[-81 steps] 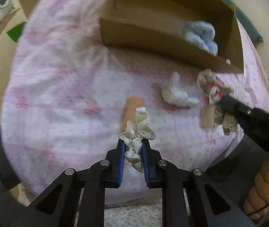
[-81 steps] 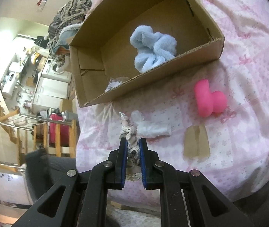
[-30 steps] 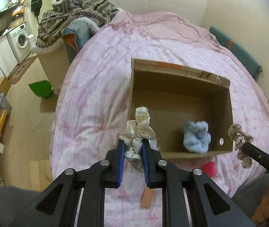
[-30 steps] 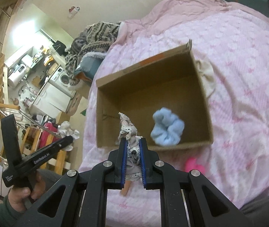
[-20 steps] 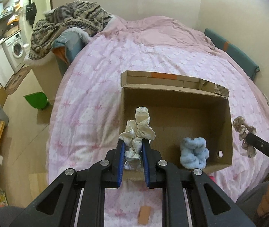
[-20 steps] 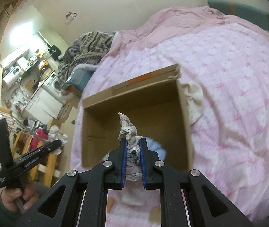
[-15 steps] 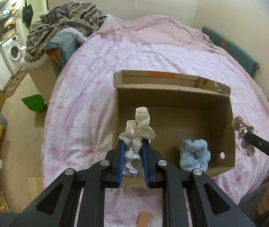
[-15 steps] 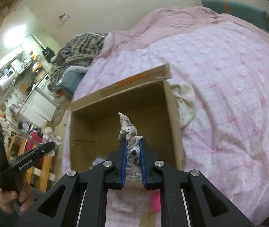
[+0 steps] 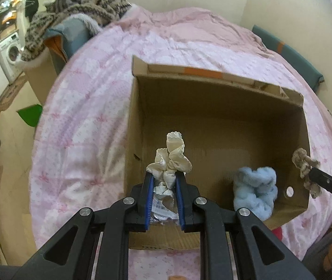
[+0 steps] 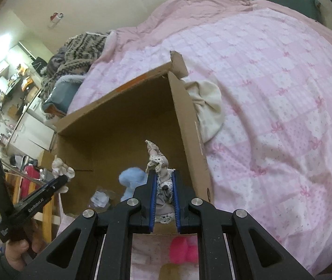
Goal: Organize soft objects
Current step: 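Carry both scrunchies into the box and open both tools to release them, then lift both open tools out of the box and back away, then grasp the tan pad with the left tool while the right tool approaches the pink sponge, then carry the tan pad into the box and open the left tool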
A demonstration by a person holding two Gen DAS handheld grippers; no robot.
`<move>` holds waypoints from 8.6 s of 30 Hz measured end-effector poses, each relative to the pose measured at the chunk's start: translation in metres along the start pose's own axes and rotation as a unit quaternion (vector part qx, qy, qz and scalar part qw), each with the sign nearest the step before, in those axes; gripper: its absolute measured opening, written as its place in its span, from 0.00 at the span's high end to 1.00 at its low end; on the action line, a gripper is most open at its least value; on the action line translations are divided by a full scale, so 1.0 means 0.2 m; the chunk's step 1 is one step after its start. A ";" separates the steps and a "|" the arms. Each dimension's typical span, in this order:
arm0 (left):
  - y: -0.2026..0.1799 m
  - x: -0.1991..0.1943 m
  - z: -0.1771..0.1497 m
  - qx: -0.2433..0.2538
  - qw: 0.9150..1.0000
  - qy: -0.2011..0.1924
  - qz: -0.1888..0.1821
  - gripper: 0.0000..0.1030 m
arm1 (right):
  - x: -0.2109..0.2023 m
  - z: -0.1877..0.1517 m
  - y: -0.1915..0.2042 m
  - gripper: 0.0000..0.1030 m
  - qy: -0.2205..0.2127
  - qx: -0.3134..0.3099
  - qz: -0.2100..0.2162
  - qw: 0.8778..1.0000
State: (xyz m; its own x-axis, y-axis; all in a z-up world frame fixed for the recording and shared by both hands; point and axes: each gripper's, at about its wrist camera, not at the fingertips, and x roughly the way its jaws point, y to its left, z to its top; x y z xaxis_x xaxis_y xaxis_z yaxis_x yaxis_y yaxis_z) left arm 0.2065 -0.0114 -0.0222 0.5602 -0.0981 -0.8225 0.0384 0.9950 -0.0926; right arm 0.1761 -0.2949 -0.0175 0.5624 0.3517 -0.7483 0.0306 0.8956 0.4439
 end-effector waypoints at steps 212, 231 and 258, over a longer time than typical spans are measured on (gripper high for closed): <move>0.08 -0.41 -0.07 -0.055 0.998 -0.014 0.003 0.94 | -0.30 -0.07 0.32 0.89 -0.092 -0.078 0.115 0.986; -0.05 -0.06 -0.04 0.007 1.000 -0.004 -0.011 0.94 | 0.07 -0.10 0.30 0.89 -0.004 -0.075 0.084 0.994; -0.15 -0.07 -0.06 0.034 0.998 -0.001 -0.050 0.37 | 0.17 -0.13 0.31 0.88 0.024 -0.078 0.064 0.995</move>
State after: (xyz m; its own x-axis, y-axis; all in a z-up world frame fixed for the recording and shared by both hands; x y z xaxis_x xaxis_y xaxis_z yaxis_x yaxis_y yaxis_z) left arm 0.1873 -0.0400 -0.0156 0.5518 -0.1964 -0.8105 0.1500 0.9794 -0.1351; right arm 0.1755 -0.2206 -0.0285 0.5135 0.4747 -0.7148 -0.1692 0.8727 0.4580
